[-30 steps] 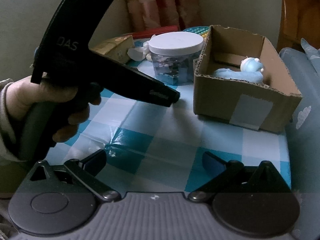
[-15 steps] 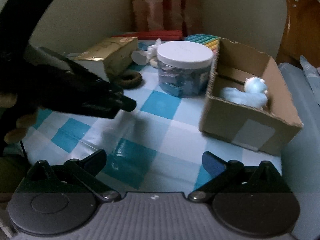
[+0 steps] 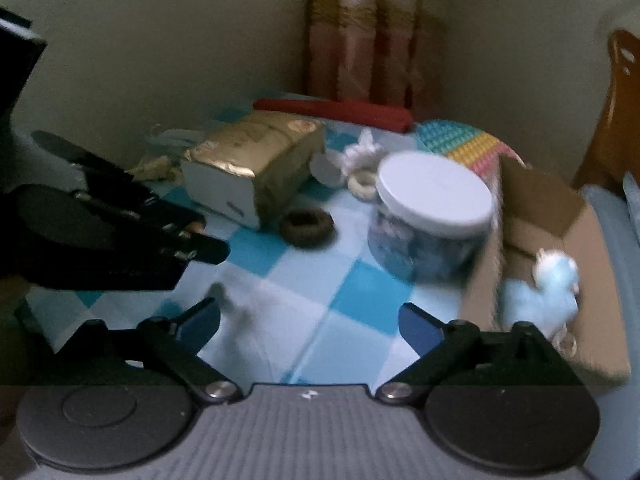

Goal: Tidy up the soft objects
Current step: 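Grasp the brown hair tie with the right gripper while the left gripper holds the peg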

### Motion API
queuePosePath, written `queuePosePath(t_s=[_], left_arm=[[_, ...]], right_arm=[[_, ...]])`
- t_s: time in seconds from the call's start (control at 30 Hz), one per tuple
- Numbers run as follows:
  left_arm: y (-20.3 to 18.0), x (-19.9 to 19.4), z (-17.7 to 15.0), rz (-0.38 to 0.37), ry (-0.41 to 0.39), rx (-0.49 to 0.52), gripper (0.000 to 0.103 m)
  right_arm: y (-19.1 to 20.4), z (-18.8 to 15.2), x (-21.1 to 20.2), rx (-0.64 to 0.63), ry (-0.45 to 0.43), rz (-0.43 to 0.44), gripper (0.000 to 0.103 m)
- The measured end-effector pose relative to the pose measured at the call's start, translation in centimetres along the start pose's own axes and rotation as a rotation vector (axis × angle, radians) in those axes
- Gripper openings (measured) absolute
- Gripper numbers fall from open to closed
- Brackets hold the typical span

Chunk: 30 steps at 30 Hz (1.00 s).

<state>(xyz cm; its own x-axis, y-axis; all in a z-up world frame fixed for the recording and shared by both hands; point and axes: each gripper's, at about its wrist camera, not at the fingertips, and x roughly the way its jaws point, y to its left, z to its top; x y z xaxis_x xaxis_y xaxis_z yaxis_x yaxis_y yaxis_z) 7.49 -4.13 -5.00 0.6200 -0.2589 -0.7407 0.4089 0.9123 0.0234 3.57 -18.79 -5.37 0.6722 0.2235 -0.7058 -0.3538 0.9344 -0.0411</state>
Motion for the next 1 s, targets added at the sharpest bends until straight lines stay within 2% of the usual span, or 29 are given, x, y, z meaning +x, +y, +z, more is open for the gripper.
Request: queuePosePath(t_s=[0.13,0.23,0.3,0.4,0.67,0.73,0.87,1.0], left_arm=[[1.7,-0.4,-0.6,0.044,0.001,-0.031,0.025],[2.7,-0.3,-1.1,0.055,0.010,-0.058,0.025],[3.1,-0.2,-1.3,0.063,0.010,-0.071,0.025],[3.7,0.0,-1.5,0.066,0.017,-0.085,0.025],[4.3,0.6,-1.7,0.069,0.033,-0.099,0.025],[4.2,0.7,-1.7,0.067,0.036,-0.099,0.025],[4.2,0.8,-1.7,0.064,0.040,-0.102,0.025],[4.1,0.7,-1.7,0.063,0.040,-0.097,0.025]], right_arm=[[0.3,1.6,1.7,-0.021,-0.010,0.011,0.090],[0.2,2.6,3.4,-0.017,-0.002,0.015,0.081],[0.3,2.9,4.5,-0.013,0.006,0.005,0.078],[0.4,3.3,6.0,-0.017,0.015,-0.009,0.072],[-0.1,4.1,9.3,-0.010,0.031,-0.024,0.070],[-0.3,4.3,9.8,-0.004,0.037,-0.019,0.065],[-0.2,4.4,10.3,-0.009,0.034,-0.007,0.061],[-0.4,4.4,10.3,0.003,0.028,-0.001,0.050]])
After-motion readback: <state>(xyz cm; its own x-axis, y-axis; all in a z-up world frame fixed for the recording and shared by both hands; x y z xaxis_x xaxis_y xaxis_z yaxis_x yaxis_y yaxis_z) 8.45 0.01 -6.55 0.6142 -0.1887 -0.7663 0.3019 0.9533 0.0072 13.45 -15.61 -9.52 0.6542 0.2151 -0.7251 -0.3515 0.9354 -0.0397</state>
